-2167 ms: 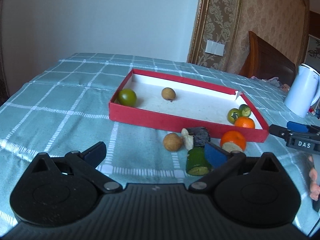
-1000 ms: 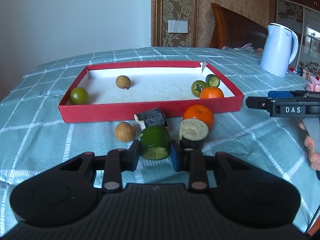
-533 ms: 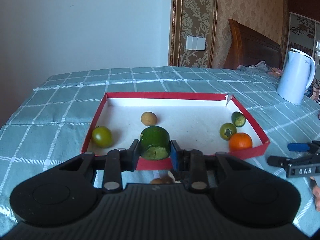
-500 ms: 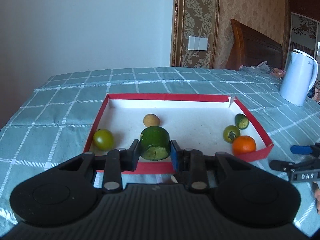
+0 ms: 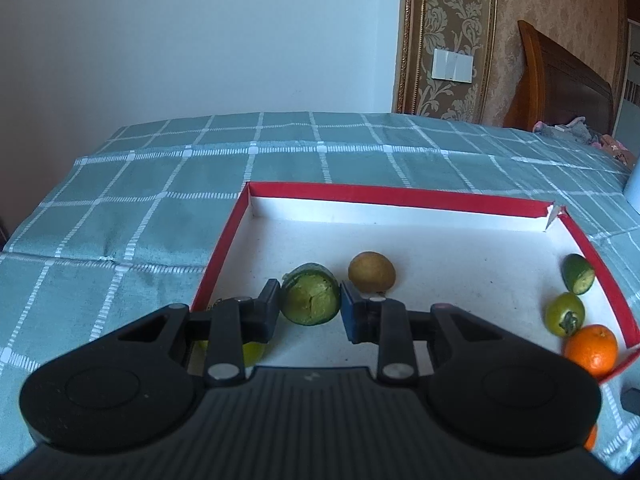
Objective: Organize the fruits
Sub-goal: 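Carry the cucumber chunk into the tray and open the left gripper, then withdraw the left gripper from the tray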
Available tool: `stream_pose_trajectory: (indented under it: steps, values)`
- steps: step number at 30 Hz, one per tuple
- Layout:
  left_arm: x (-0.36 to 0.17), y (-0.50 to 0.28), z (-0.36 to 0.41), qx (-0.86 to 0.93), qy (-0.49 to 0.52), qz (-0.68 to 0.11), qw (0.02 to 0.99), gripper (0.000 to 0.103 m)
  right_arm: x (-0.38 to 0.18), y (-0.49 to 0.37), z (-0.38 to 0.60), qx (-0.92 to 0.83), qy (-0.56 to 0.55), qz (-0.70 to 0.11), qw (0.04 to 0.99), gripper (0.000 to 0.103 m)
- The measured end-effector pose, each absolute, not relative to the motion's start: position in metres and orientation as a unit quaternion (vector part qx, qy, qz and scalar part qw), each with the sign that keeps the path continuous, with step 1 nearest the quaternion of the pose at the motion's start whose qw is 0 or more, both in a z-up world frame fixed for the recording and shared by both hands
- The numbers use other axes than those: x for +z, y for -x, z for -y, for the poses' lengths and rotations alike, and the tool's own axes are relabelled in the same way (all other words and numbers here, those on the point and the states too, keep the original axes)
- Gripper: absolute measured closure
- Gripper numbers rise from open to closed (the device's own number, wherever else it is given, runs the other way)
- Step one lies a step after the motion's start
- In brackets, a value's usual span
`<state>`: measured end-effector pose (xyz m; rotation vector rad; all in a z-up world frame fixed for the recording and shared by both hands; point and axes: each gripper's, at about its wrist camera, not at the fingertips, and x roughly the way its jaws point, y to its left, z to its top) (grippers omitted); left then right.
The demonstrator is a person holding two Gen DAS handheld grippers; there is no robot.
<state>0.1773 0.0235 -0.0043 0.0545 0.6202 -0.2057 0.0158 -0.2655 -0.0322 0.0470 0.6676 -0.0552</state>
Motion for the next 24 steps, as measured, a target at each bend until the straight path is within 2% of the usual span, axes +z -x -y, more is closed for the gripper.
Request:
stream_pose_trajectory:
  steps: [14, 16, 17, 24]
  values:
    - [-0.012, -0.191, -0.018, -0.092, -0.032, -0.287, 0.953, 0.072, -0.032, -0.016, 0.265, -0.027, -0.023, -0.328, 0.944, 0.001]
    - [-0.011, -0.187, -0.018, -0.088, -0.036, -0.282, 0.955, 0.062, -0.032, -0.016, 0.265, -0.027, -0.023, -0.328, 0.944, 0.001]
    - [-0.01, -0.184, -0.018, -0.08, -0.038, -0.276, 0.957, 0.051, -0.032, -0.015, 0.266, -0.027, -0.023, -0.328, 0.944, 0.001]
    - [-0.002, -0.164, -0.034, -0.068, -0.016, -0.263, 0.962, 0.049, -0.032, -0.016, 0.265, -0.027, -0.024, -0.328, 0.944, 0.001]
